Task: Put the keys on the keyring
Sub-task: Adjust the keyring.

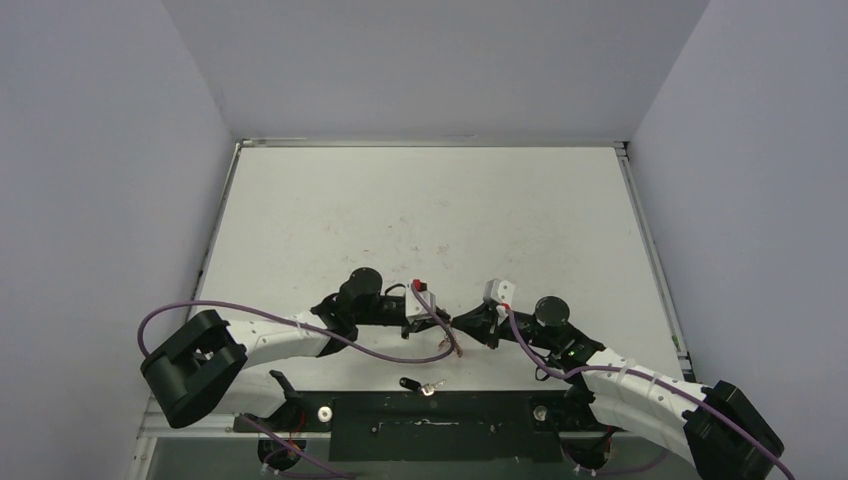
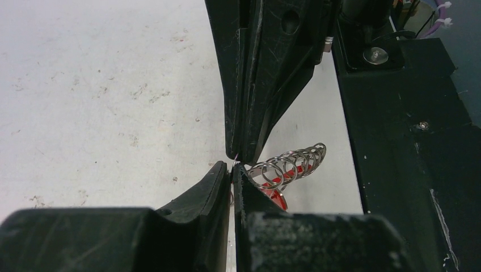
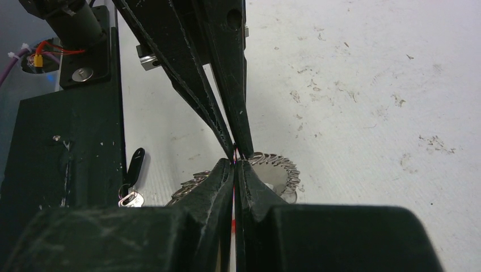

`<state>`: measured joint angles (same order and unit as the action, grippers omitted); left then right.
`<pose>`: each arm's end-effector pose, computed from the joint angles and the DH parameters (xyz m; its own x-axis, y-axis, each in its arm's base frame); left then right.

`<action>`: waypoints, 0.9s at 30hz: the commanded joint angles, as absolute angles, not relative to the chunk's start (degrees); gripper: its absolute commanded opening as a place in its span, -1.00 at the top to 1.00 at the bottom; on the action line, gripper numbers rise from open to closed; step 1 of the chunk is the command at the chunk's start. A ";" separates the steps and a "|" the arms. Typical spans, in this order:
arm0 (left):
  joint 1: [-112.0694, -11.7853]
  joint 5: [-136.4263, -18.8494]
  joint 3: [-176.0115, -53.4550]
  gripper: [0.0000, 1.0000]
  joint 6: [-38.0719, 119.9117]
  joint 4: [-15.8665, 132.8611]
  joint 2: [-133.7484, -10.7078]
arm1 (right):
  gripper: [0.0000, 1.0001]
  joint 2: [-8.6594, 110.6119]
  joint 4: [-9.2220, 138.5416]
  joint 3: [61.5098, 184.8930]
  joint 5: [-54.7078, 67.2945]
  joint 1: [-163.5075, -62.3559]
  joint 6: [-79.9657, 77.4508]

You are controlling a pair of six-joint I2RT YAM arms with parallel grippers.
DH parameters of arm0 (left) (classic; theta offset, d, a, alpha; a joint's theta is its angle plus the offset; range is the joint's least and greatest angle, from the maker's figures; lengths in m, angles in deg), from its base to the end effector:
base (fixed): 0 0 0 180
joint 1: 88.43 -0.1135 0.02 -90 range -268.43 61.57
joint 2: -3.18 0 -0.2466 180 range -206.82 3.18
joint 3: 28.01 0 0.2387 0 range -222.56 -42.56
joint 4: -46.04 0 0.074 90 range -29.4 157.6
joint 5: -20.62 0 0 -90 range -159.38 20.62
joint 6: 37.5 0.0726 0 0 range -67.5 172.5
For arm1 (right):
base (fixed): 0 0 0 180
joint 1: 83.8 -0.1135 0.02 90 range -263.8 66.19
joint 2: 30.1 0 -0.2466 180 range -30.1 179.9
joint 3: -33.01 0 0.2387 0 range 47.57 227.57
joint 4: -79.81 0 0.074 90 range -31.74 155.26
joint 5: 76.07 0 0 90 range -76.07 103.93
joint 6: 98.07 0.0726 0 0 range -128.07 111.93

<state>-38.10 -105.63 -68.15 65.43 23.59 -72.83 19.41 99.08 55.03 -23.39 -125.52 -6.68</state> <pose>0.1474 -0.2450 0.1822 0.0767 0.1902 -0.9787 0.9960 0.0303 0.0839 0.1215 0.1673 0.1720 -0.1304 -0.0904 -0.9873 -0.9742 0.1965 0.1107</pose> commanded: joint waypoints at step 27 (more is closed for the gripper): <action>-37.43 -103.16 -72.88 0.56 67.53 29.03 -70.27 | 1.00 19.00 104.10 55.14 -23.31 -125.82 -6.45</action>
<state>-37.84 -103.11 -70.60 68.16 31.54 -71.39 19.28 99.30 55.03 -22.91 -125.52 -6.66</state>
